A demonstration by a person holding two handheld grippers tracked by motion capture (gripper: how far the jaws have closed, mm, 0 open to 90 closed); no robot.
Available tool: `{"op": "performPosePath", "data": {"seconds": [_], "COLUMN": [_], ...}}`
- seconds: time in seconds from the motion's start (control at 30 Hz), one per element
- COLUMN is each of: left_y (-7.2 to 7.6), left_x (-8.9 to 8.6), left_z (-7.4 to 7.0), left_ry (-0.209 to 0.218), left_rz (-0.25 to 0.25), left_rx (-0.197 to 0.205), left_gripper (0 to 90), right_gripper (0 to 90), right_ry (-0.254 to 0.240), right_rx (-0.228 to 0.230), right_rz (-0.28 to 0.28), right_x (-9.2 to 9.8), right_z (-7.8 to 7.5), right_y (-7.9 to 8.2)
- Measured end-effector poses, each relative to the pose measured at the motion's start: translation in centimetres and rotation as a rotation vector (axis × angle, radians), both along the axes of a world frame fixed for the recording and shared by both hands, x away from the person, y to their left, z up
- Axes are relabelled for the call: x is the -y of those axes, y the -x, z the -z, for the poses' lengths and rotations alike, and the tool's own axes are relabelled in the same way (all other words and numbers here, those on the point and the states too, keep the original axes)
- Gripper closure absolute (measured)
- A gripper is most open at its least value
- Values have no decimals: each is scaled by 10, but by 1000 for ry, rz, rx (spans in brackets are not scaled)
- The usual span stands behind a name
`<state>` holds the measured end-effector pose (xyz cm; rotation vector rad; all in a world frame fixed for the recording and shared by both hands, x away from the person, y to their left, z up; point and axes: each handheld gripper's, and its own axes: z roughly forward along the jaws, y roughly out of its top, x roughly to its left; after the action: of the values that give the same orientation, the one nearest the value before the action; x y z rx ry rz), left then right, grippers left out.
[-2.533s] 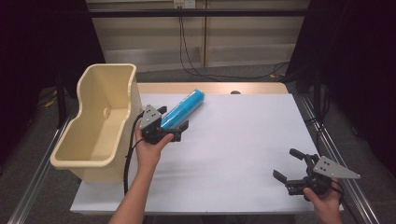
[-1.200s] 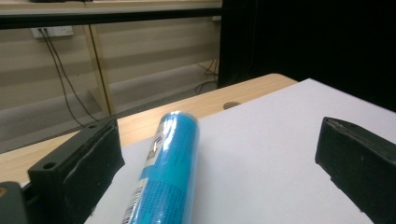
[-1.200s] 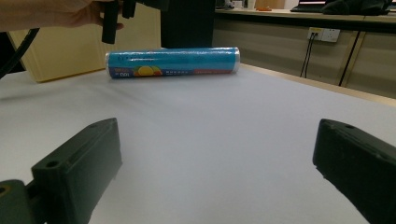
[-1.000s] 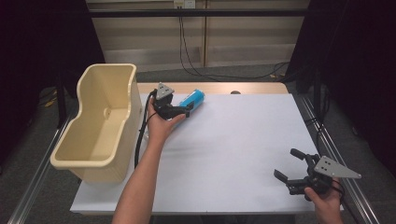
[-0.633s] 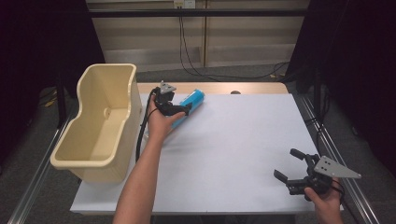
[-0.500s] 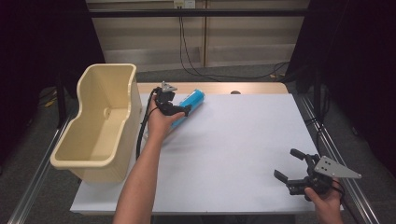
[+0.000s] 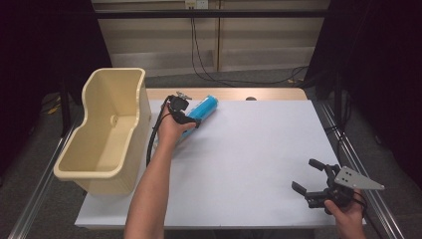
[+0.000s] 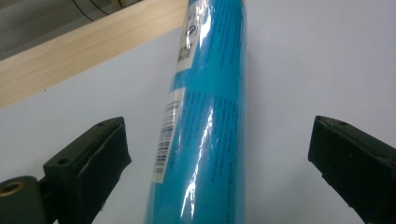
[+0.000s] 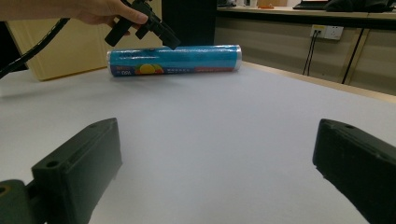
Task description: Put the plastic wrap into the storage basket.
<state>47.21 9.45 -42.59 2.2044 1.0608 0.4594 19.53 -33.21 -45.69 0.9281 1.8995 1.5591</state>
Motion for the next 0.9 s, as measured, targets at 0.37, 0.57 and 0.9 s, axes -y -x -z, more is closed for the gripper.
{"op": "performPosePath", "data": {"seconds": [0.37, 0.57, 0.9], "left_y": [-5, -7, -8], "left_x": [-4, -3, -5], "left_z": [13, 20, 21], "left_ry": [-88, -125, -161], "left_rz": [21, 43, 47], "left_rx": [-89, -130, -133], "left_gripper": [116, 171, 309], "right_gripper": [11, 12, 11], "right_ry": [4, 17, 23], "right_rx": [-4, -2, 1], "right_rz": [0, -9, -8], "right_x": [1, -1, 0], "right_z": [0, 1, 0], "right_y": [0, 0, 0]}}
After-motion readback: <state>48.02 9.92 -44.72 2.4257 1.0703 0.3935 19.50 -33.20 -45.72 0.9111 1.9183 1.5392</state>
